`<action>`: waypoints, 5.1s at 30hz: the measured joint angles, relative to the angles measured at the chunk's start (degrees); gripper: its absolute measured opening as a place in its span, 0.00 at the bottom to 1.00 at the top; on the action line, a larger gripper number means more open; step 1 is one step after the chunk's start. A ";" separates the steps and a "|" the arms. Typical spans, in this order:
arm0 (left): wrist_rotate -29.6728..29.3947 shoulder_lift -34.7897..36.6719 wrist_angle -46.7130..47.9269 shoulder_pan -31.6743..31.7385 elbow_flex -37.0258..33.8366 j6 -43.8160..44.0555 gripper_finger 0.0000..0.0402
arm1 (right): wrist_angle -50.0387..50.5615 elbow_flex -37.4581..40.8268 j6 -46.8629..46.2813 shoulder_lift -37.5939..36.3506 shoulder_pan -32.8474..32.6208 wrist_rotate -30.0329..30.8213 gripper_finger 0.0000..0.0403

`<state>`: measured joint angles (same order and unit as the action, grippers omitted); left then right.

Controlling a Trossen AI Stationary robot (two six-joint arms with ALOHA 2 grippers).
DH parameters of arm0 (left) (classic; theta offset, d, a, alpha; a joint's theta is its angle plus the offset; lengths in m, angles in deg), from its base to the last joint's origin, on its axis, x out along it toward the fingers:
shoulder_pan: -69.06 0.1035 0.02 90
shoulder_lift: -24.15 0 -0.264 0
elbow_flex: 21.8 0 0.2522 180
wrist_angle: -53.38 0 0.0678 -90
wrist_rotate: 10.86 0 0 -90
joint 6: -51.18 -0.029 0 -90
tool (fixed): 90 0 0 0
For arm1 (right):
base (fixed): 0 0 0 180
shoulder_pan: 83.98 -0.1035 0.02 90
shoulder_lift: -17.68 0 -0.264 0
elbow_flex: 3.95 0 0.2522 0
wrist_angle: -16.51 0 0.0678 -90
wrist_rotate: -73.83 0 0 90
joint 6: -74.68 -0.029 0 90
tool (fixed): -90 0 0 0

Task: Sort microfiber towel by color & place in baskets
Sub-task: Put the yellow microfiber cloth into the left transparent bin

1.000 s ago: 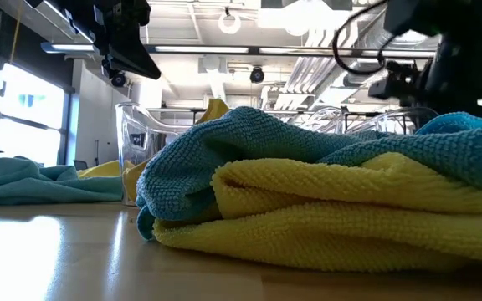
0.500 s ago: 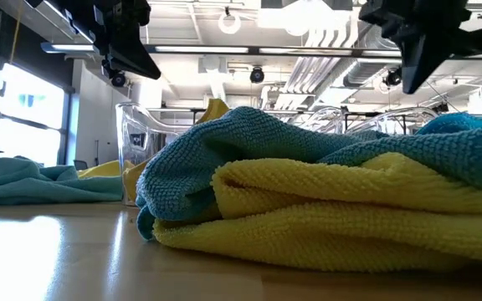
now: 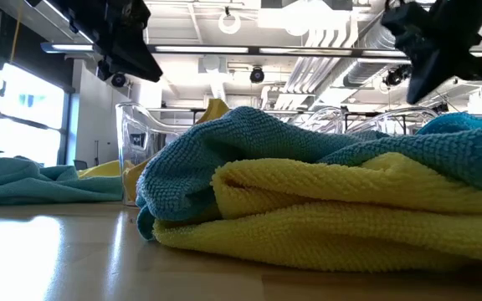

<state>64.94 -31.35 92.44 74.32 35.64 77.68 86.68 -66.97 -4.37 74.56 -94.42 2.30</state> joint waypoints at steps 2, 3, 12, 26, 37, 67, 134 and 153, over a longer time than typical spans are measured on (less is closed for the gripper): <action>-3.03 0.00 -0.35 -0.01 0.00 0.42 0.25 | -2.45 0.38 5.70 -2.91 1.76 1.32 0.00; -4.89 0.00 -0.85 -0.01 0.00 0.41 0.27 | -3.24 0.36 8.74 -4.12 2.89 1.46 0.00; -16.95 -0.41 -12.25 0.02 0.06 4.61 0.31 | -3.96 -0.17 39.76 -8.56 19.70 -7.67 0.00; -17.87 -11.15 -12.72 6.16 0.13 19.40 0.29 | -10.21 -0.15 72.82 -5.32 48.28 -32.73 0.00; -12.54 -16.69 8.72 25.52 6.05 16.27 0.29 | -11.29 -0.13 69.87 -0.97 50.29 -33.46 0.00; 5.14 -35.99 14.77 44.14 6.29 0.72 0.08 | -10.09 -0.13 56.63 -1.00 50.27 -22.98 0.00; -10.77 -61.85 62.30 -17.76 83.39 53.67 0.00 | -16.31 19.06 65.10 -21.39 43.74 -35.52 0.00; -0.80 -69.78 49.99 -12.34 69.66 61.32 0.02 | -15.83 19.06 64.88 -21.39 43.74 -35.64 0.00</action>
<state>64.15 -101.13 142.44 61.98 105.30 139.01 70.85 -47.91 60.52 53.17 -50.68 -33.34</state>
